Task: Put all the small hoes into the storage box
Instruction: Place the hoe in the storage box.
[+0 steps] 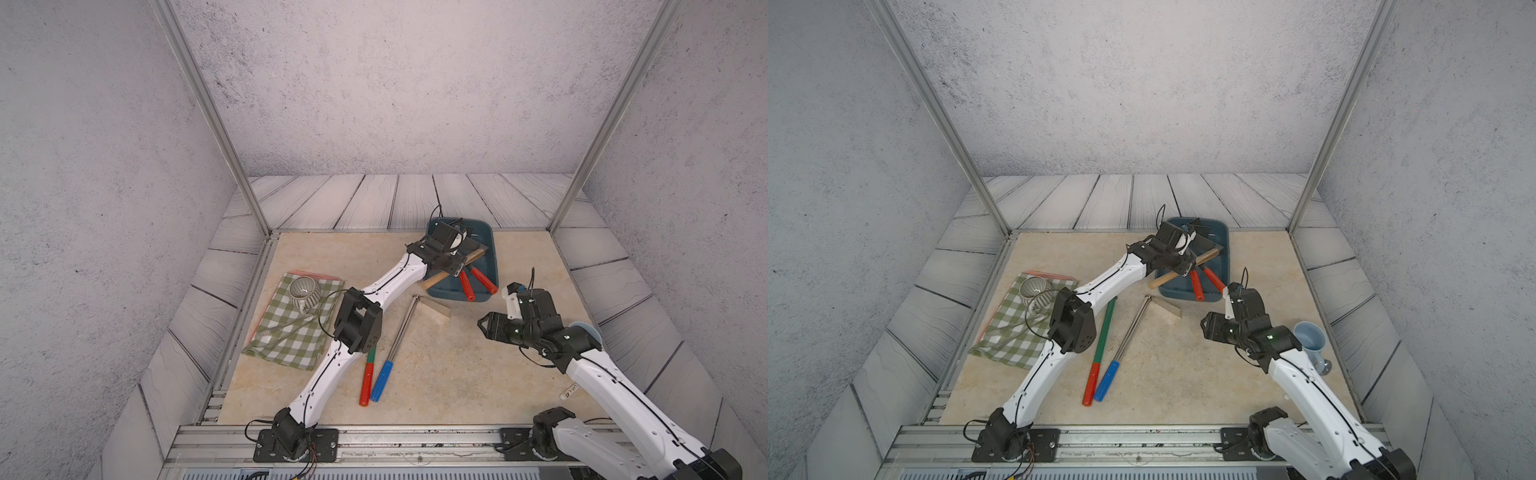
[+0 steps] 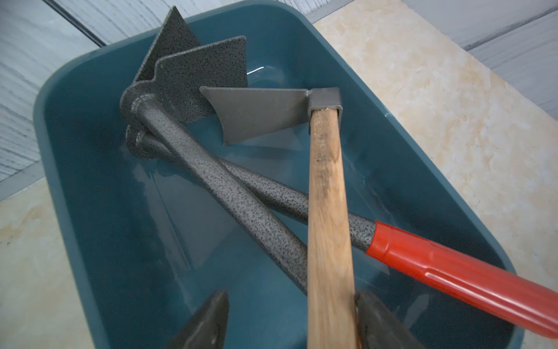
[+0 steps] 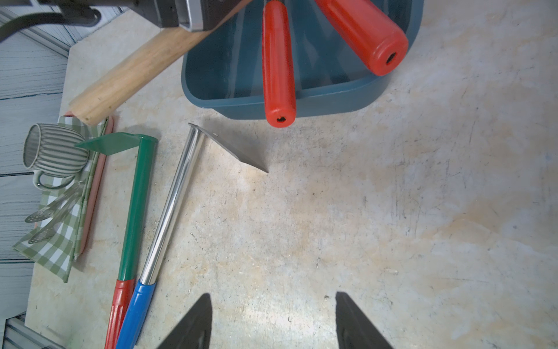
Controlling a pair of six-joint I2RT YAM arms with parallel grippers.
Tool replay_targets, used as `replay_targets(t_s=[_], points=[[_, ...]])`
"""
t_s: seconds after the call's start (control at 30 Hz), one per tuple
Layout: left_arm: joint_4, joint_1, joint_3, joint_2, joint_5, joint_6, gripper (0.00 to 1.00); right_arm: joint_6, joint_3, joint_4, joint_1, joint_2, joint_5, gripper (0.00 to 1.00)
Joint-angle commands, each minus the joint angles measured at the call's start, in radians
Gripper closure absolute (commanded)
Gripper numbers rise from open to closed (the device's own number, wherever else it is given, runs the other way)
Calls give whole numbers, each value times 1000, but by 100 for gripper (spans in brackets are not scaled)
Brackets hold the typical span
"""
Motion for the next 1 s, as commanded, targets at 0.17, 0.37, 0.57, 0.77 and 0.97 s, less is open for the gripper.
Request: replay_targets(t_s=[0.17,0.37,0.57,0.77,0.97], points=[[-160,10,-20,-113,-2,-5,30,-7,10,-24,-2,-17,26,35],[-272,10,-87,-175,2,-39,31,-7,13,-34,-3,-17,28,35],[-250,9,-225,-261,13,-95,36,-1,9,-29,-2,-13,19,35],[-210,6,-316,-293,112,-151,57,0,10,-30,-2,-12,21,35],[-183,-3,-331,-291,124,-188,83,1,7,-29,-2,-8,15,35]])
